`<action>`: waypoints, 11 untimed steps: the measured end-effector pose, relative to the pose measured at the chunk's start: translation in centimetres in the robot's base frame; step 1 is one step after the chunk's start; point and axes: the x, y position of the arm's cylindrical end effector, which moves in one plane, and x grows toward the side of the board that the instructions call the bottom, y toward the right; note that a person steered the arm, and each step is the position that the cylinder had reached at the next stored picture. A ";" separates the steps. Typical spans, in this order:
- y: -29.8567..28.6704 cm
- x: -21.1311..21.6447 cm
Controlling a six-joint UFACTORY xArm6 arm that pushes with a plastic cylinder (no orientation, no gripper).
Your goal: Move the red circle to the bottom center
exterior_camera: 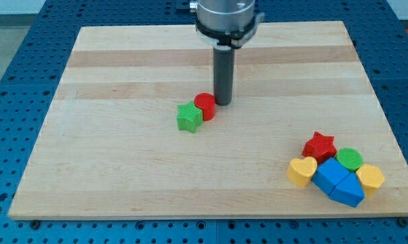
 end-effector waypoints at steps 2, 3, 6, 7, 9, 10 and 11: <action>-2.5 -1.1; -2.6 1.0; -2.6 9.5; -2.6 11.2; -2.6 14.4; -2.6 14.4; -1.6 12.9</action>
